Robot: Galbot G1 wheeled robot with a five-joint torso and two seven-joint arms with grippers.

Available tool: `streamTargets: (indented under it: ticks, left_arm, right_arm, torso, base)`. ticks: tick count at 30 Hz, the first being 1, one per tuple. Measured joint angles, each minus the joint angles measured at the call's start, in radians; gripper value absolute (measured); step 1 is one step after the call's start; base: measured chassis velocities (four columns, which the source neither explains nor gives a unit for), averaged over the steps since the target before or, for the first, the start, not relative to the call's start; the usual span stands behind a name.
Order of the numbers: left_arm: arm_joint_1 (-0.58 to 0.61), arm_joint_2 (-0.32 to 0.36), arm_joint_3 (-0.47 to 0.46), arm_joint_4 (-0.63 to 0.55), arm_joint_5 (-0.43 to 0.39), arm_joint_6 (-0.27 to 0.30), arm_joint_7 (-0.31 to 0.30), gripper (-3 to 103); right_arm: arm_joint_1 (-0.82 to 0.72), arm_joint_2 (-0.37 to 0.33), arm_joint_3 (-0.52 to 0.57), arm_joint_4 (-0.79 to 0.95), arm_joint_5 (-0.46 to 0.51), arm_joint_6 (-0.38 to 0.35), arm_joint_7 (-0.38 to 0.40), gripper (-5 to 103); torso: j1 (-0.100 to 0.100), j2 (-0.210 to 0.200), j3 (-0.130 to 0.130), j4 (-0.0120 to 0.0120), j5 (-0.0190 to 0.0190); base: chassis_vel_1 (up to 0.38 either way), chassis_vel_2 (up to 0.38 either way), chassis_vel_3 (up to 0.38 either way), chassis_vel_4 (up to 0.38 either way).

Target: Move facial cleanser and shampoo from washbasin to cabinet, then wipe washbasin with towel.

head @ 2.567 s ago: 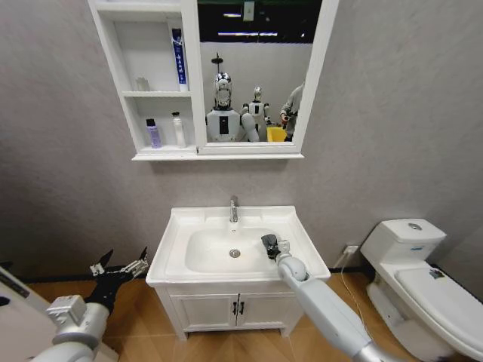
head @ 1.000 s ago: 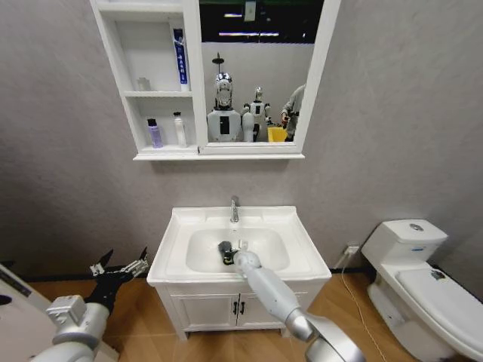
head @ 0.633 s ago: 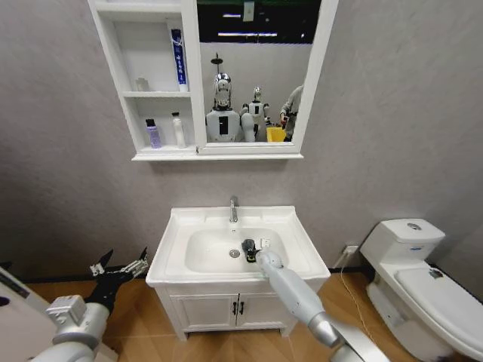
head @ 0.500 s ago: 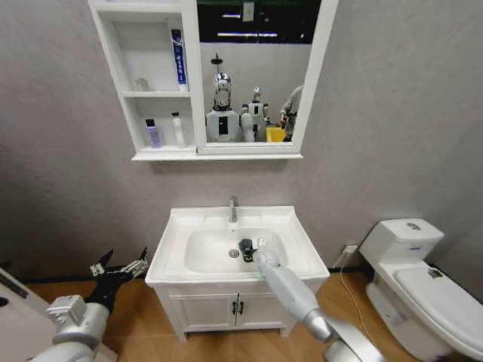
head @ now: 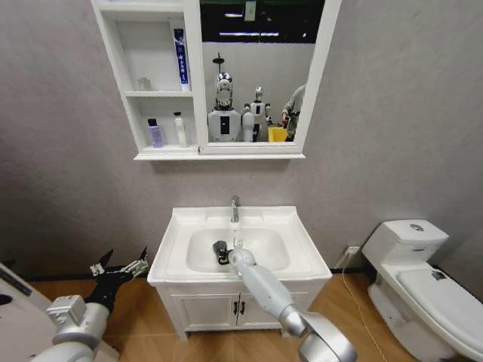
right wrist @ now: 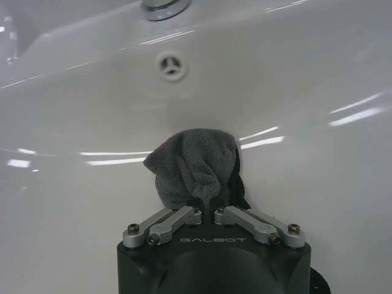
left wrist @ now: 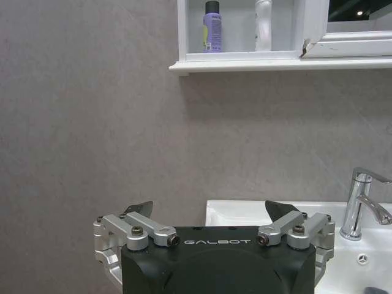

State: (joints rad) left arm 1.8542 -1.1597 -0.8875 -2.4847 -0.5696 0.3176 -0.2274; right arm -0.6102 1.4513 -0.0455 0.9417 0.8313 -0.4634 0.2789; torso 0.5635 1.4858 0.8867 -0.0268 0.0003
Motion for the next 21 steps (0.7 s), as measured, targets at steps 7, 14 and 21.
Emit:
streamTargets:
  ticks: [7, 14, 21]
  left_arm:
    - [0.0, 0.0, 0.0, 0.0, 0.0, 0.0, 0.0, 100]
    - [0.0, 0.0, 0.0, 0.0, 0.0, 0.0, 0.0, 100]
    - [0.0, 0.0, 0.0, 0.0, 0.0, 0.0, 0.0, 100]
  right_arm:
    - [-0.008, -0.039, -0.038, 0.018, 0.005, 0.004, -0.012, 4]
    - [0.026, 0.084, -0.089, -0.028, -0.005, 0.051, -0.045, 4]
    - [0.053, 0.157, -0.104, -0.008, 0.062, 0.084, -0.077, 4]
  torso:
    - [0.0, 0.0, 0.0, -0.0008, -0.0012]
    - [0.0, 0.0, 0.0, 0.0007, -0.0002]
    - [0.0, 0.0, 0.0, 0.0009, -0.0003]
  base:
    - [0.0, 0.0, 0.0, 0.0]
    - [0.0, 0.0, 0.0, 0.0]
    - [0.0, 0.0, 0.0, 0.0]
